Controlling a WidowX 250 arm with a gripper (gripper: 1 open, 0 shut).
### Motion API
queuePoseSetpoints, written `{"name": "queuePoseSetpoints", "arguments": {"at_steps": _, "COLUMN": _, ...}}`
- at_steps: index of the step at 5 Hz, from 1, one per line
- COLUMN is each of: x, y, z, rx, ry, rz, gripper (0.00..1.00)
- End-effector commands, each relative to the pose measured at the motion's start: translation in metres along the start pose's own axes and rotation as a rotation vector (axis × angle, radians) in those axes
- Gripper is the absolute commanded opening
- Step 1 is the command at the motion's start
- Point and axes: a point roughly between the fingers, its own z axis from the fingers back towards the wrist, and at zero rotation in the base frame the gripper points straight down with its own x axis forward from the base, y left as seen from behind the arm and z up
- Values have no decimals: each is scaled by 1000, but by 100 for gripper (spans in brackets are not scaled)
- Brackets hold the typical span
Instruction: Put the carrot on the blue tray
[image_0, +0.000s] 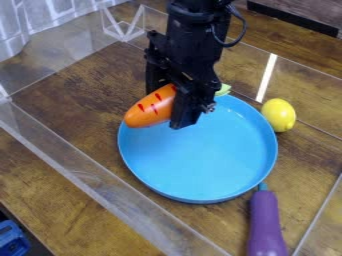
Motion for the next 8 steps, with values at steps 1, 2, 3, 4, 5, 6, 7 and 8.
{"name": "queuePoseSetpoints", "arguments": {"at_steps": 1, "x": 11, "y": 7, "z": 16, "rx": -1, "ry": -61, "rz": 12, "gripper": 0}}
{"name": "queuePoseSetpoints", "arguments": {"at_steps": 2, "x": 14, "y": 10, "z": 13, "rx": -9, "ry": -60, "rz": 19, "gripper": 100}}
{"name": "queuePoseSetpoints", "arguments": {"at_steps": 3, "x": 11, "y": 17, "z": 1, "rx": -10, "ry": -57, "rz": 23, "gripper": 100}}
{"name": "queuePoseSetpoints", "arguments": {"at_steps": 4, "x": 7, "y": 25, "z": -12, "rx": -10, "ry": -58, "rz": 25, "gripper": 100}}
{"name": "queuePoseSetpoints", "arguments": {"at_steps": 5, "x": 6, "y": 34, "z": -16, "rx": -2, "ry": -59, "rz": 59, "gripper": 100}}
{"name": "queuePoseSetpoints", "arguments": {"at_steps": 6, "x": 5, "y": 41, "z": -17, "rx": -1, "ry": -56, "rz": 93, "gripper": 100}}
{"name": "queuePoseSetpoints", "arguments": {"at_steps": 7, "x": 9, "y": 45, "z": -17, "rx": 2, "ry": -55, "rz": 79, "gripper": 100}}
{"name": "queuePoseSetpoints", "arguments": {"at_steps": 8, "x": 12, "y": 48, "z": -19, "rx": 10, "ry": -52, "rz": 63, "gripper": 100}}
